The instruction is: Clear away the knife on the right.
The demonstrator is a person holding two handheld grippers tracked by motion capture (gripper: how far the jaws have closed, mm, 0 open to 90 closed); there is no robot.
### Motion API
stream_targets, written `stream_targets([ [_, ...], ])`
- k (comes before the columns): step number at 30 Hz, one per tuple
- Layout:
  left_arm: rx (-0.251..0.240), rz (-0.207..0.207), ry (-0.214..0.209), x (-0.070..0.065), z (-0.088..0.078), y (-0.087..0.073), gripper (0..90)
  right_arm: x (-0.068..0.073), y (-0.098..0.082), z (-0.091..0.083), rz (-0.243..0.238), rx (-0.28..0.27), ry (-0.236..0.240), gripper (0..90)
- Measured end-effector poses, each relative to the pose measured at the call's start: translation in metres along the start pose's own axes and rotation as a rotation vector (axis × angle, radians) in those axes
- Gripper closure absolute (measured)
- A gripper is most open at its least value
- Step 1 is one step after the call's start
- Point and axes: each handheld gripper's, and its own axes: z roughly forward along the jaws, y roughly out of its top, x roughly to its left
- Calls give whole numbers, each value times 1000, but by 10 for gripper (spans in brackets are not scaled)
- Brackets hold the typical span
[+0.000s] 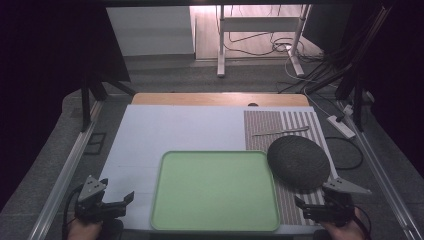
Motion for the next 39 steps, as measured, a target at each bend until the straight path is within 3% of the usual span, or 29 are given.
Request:
stream_targets([
  [2,1,-3,-5,0,0,0,28,3,0,1,-34,11,-6,0],
  [7,6,-2,-6,1,1,0,28,6,1,3,-59,28,-9,0],
  [30,24,16,-1,-1,2,1,28,7,4,7,-101,55,3,0],
  [39,27,14,-1,-1,3,1,28,10,18,17,-135,32,31,0],
])
